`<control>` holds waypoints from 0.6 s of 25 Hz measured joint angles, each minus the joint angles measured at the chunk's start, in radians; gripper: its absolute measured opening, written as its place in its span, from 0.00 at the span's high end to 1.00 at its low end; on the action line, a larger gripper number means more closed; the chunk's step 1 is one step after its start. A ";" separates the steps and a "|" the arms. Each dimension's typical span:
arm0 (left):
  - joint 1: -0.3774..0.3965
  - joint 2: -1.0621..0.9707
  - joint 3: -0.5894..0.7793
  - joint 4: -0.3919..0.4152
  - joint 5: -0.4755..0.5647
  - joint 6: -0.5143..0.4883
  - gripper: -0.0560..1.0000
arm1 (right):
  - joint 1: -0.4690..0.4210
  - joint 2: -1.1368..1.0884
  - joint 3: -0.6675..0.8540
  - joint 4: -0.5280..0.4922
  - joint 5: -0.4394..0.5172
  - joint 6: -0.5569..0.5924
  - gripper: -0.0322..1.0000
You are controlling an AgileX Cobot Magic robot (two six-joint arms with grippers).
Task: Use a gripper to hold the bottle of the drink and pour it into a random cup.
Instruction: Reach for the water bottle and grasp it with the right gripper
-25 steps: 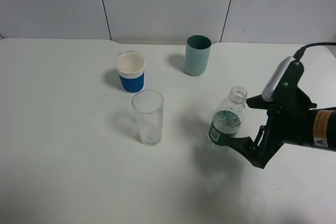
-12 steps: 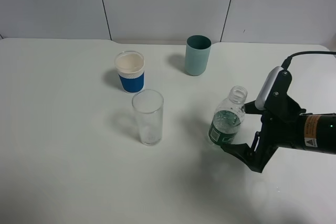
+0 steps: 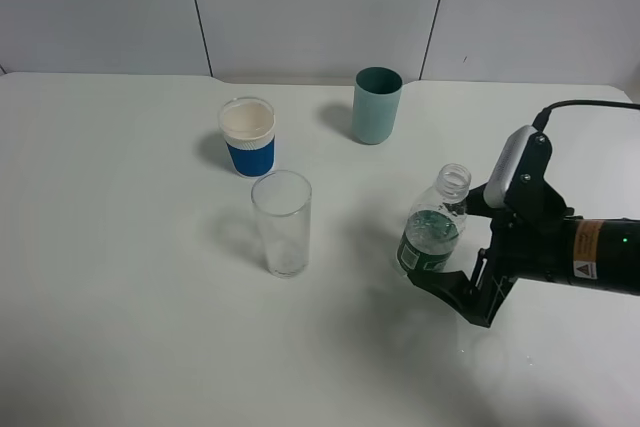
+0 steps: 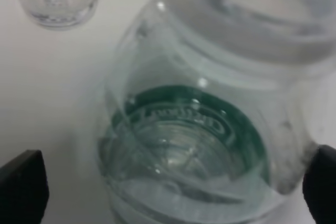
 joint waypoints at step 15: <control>0.000 0.000 0.000 0.000 0.000 0.000 0.01 | -0.023 0.048 0.000 0.051 -0.094 -0.064 0.03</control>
